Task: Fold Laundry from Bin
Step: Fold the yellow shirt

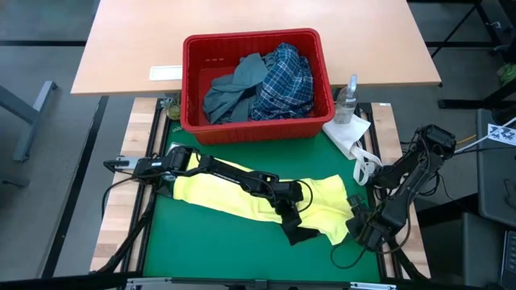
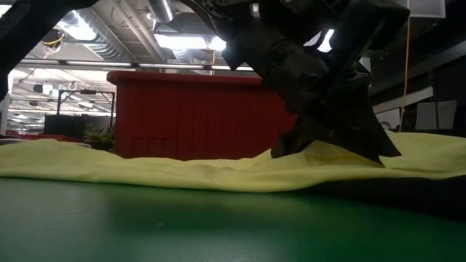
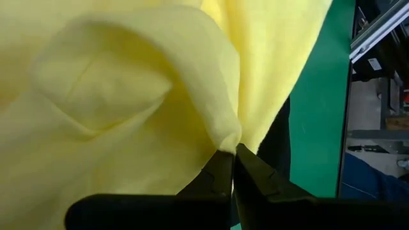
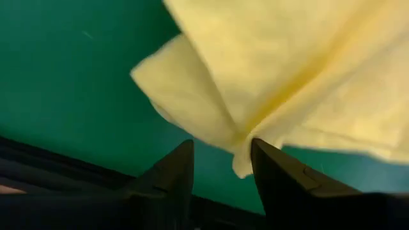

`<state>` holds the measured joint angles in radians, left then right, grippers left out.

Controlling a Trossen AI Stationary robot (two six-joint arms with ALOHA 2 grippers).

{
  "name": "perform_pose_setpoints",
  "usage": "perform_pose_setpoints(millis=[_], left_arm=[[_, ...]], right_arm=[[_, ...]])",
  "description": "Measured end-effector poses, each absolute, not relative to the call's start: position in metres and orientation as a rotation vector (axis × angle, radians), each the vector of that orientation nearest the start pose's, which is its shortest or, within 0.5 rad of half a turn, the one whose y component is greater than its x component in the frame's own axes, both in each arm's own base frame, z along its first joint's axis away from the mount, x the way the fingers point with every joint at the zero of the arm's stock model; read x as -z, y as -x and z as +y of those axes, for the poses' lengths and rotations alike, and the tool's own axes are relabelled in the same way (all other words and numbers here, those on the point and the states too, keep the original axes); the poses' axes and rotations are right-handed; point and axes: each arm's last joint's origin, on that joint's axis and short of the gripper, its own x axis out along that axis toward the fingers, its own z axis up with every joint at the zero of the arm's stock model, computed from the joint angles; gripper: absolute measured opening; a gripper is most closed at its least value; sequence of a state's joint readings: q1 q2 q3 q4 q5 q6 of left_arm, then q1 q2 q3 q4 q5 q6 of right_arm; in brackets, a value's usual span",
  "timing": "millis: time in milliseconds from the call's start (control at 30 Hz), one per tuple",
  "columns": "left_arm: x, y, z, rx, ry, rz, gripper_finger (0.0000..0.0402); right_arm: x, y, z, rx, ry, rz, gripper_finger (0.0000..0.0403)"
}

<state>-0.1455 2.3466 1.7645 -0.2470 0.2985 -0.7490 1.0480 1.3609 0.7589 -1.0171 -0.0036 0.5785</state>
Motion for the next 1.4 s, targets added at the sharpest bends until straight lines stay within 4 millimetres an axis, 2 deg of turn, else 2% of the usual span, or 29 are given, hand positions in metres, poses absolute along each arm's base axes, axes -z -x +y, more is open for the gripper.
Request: perform_pose_setpoints(millis=[167,267,400,567,767,1000,1400], left_arm=[[-0.137,-0.5,-0.082,0.086,0.756,0.953,0.0],[-0.137,-0.5,-0.082,0.085,0.756,0.952,0.0],[-0.137,-0.5,-0.082,0.085,0.756,0.952,0.0],[-0.137,-0.5,-0.082,0.085,0.756,0.952,0.0],[-0.137,-0.5,-0.083,0.085,0.754,0.952,0.0],[-0.137,-0.5,-0.083,0.085,0.754,0.952,0.0],[-0.137,-0.5,-0.085,0.089,0.752,0.953,0.0]], right_arm=[[-0.185,-0.1,0.174,-0.336,0.381,1.57,0.0156],[-0.196,-0.105,0.181,-0.365,0.382,1.5,0.0156],[-0.2,-0.11,0.186,-0.353,0.382,1.401,0.0156],[-0.194,-0.114,0.189,-0.32,0.412,1.382,0.0156],[-0.182,-0.114,0.194,-0.389,0.476,1.46,0.0156],[-0.17,-0.115,0.193,-0.313,0.575,1.508,0.0156],[-0.168,-0.114,0.19,-0.23,0.563,1.538,0.0156]])
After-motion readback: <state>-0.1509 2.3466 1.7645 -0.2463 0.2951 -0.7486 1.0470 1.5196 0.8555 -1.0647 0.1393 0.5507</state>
